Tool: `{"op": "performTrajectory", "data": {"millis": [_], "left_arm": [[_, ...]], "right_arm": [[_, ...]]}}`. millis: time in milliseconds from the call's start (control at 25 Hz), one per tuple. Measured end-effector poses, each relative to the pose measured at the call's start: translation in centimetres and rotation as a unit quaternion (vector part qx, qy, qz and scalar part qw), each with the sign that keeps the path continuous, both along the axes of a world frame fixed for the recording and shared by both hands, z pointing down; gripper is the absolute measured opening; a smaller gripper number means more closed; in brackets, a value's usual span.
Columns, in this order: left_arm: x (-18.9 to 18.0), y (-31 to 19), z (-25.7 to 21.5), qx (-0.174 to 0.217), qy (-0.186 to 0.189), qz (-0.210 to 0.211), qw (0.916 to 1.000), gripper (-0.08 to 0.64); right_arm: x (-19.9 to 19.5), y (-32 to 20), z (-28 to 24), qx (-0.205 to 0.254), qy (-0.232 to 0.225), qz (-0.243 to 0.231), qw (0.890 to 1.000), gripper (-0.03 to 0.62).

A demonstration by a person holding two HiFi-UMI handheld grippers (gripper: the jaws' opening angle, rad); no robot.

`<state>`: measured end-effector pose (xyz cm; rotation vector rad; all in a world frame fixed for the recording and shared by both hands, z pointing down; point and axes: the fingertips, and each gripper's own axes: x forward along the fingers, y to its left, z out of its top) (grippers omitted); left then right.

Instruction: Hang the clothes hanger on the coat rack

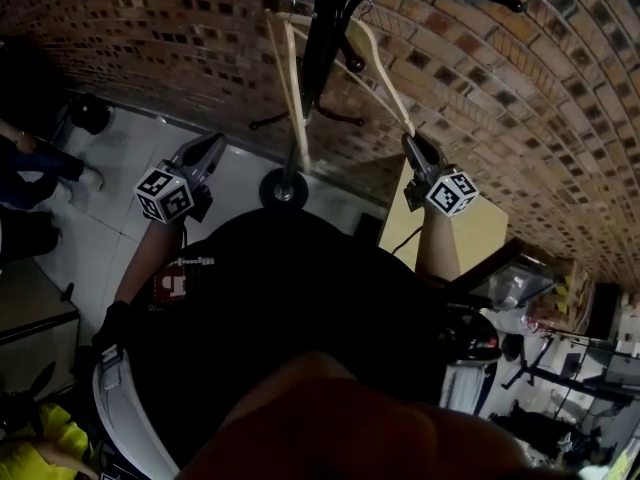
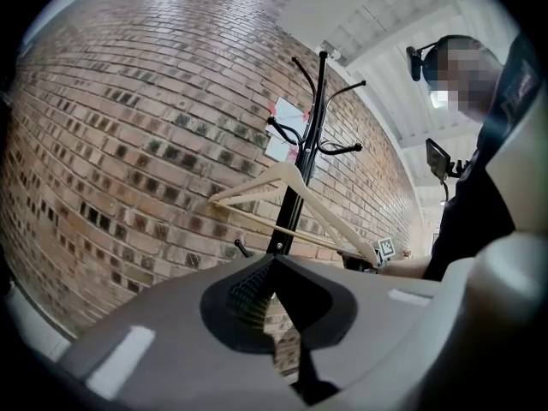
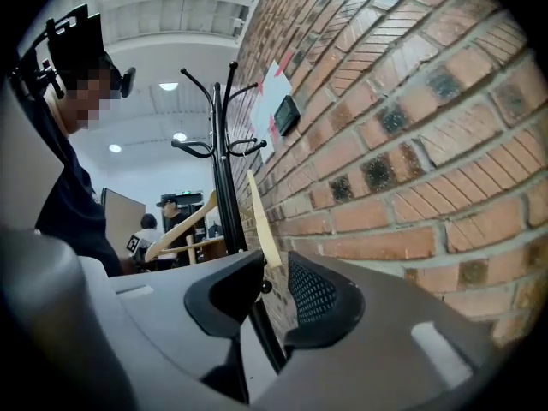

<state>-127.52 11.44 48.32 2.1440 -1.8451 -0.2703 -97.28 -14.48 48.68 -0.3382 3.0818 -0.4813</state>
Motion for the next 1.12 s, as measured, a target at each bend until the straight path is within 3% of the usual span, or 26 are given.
{"op": "performTrajectory", "data": {"millis": [240,440,600,760,1120], "left_arm": [[0.5,-0.6,1.4,-0.009,0.009,0.007,0.9999,-0.008],[1.4,-1.8,2.4,-0.016,0.014,0.020,0.9996,-0.008],[2.9,-3.2,3.3,-0.023,0.015,0.041,0.9988,-0.008],[4.2,-4.1,4.0,-0.026,0.017,0.057,0.9979,-0.008],[5.7,-4.5,4.2,-0.029,0.009,0.073,0.9969,-0.008]], "right_arm": [[2.3,1.3,7.0,-0.077,0.057,0.048,0.994,0.112],[-0.3,8.7,12.0,-0.136,0.086,-0.019,0.987,0.109],[-3.9,11.3,10.9,-0.117,0.082,-0.066,0.987,0.081],[-6.2,10.5,8.9,-0.090,0.093,-0.071,0.989,0.015],[-7.0,10.2,7.4,-0.105,0.077,-0.081,0.988,0.012]]}}
